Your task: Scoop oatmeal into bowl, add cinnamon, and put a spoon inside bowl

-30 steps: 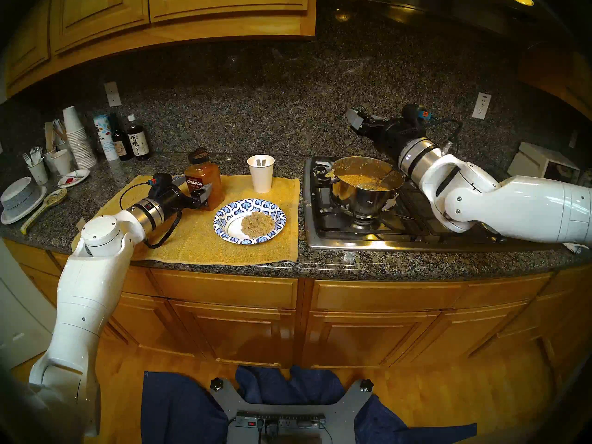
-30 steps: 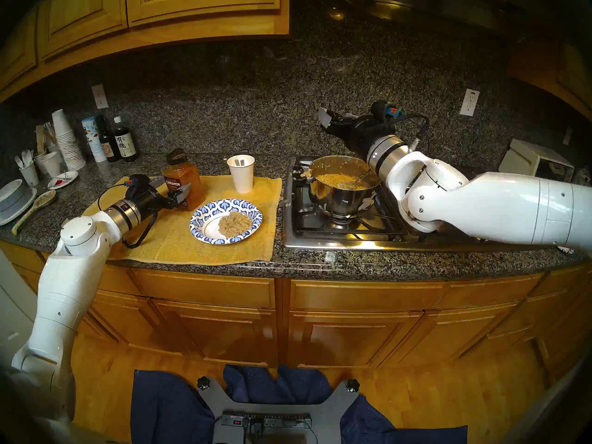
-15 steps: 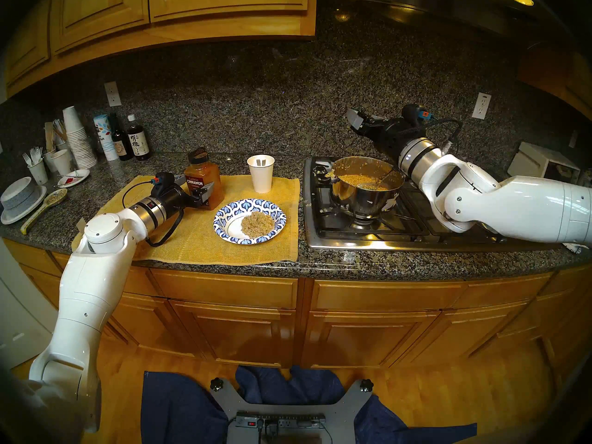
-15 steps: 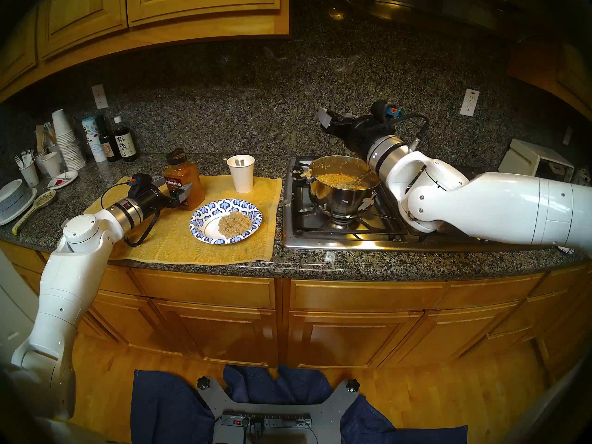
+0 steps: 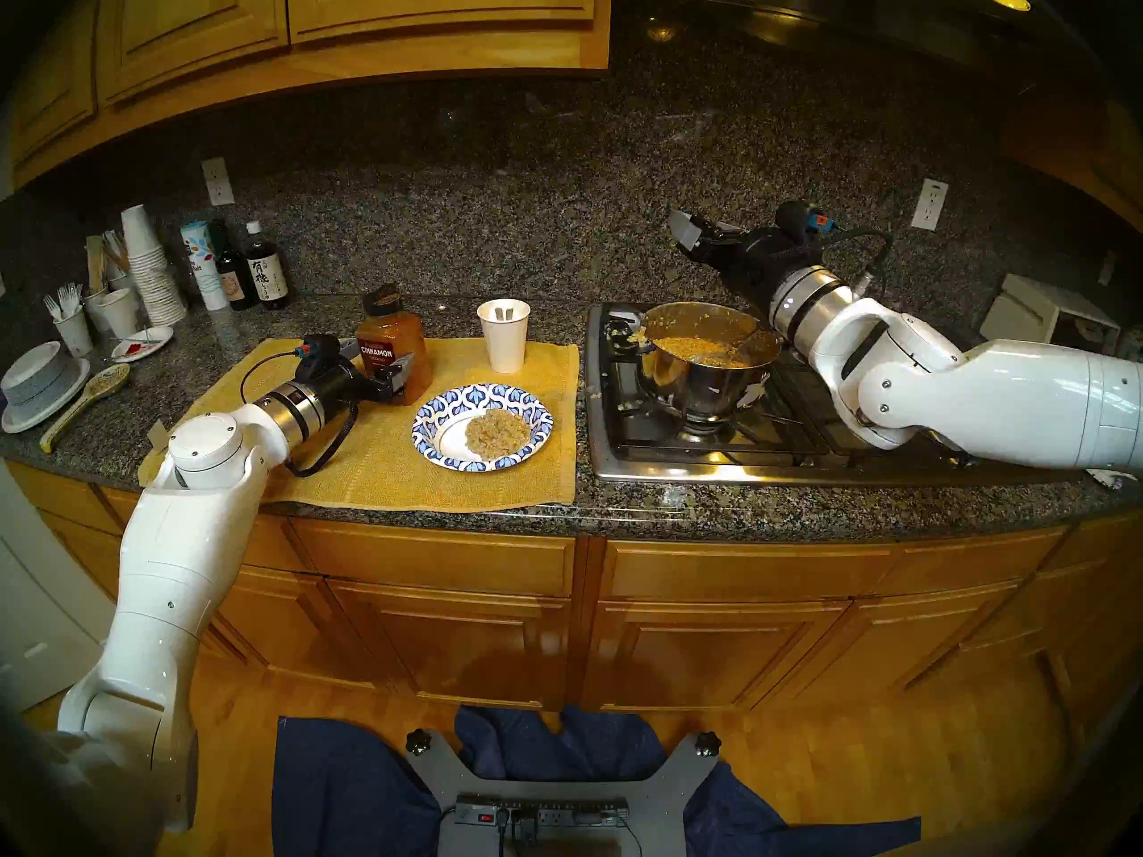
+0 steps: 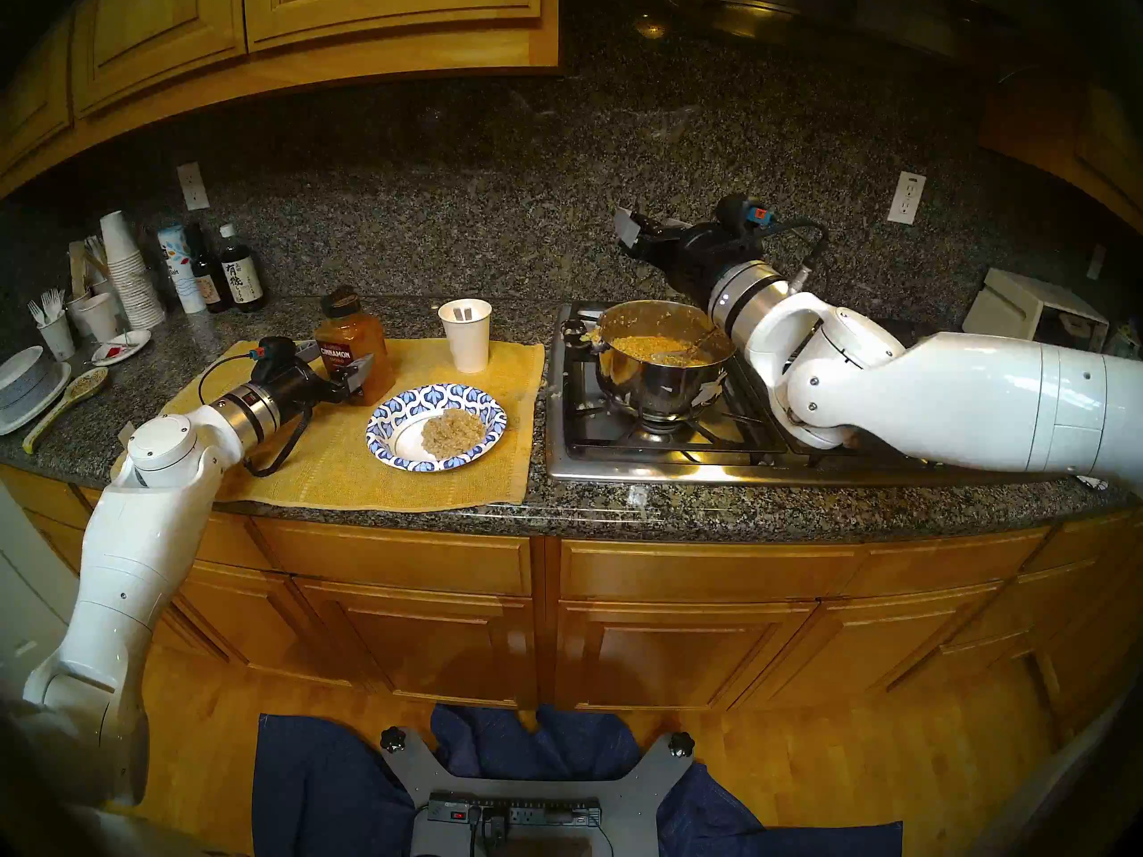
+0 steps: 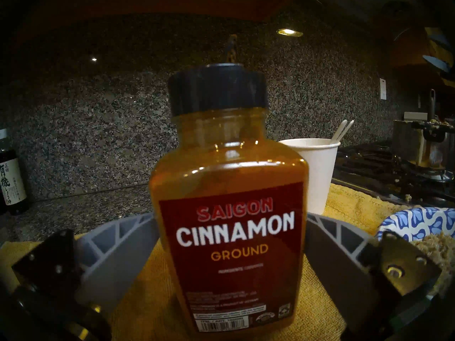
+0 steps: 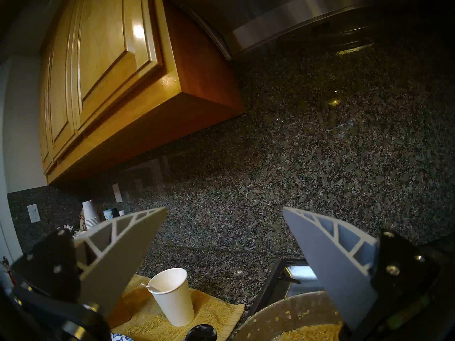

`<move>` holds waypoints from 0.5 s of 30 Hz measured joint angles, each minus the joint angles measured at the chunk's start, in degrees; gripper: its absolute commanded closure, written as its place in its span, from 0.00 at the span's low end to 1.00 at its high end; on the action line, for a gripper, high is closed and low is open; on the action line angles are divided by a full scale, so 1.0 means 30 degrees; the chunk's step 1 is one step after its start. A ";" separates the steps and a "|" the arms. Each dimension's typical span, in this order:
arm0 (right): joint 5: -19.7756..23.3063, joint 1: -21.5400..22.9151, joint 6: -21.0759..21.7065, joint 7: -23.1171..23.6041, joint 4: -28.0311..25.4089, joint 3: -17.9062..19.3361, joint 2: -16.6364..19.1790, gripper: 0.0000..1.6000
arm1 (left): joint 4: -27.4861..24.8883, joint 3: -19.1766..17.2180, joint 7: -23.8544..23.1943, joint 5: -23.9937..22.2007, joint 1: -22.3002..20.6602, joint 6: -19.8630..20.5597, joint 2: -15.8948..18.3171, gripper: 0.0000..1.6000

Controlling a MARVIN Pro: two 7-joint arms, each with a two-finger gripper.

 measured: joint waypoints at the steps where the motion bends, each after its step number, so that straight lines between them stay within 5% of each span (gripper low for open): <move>1: 0.0000 0.0000 0.0000 0.0000 0.0000 0.0000 0.0000 0.00 | 0.0003 0.0000 0.0000 -0.0003 0.0000 -0.0008 -0.0004 0.57; 4: 0.0000 0.0000 0.0000 0.0000 -0.0001 -0.0001 0.0000 0.00 | 0.0009 0.0000 -0.0012 -0.0018 0.0002 -0.0048 -0.0011 0.69; 15: 0.0000 0.0001 0.0000 0.0009 0.0002 -0.0006 0.0000 0.00 | -0.0889 -0.0207 -0.0515 -0.0020 0.0598 -0.0256 0.0141 0.81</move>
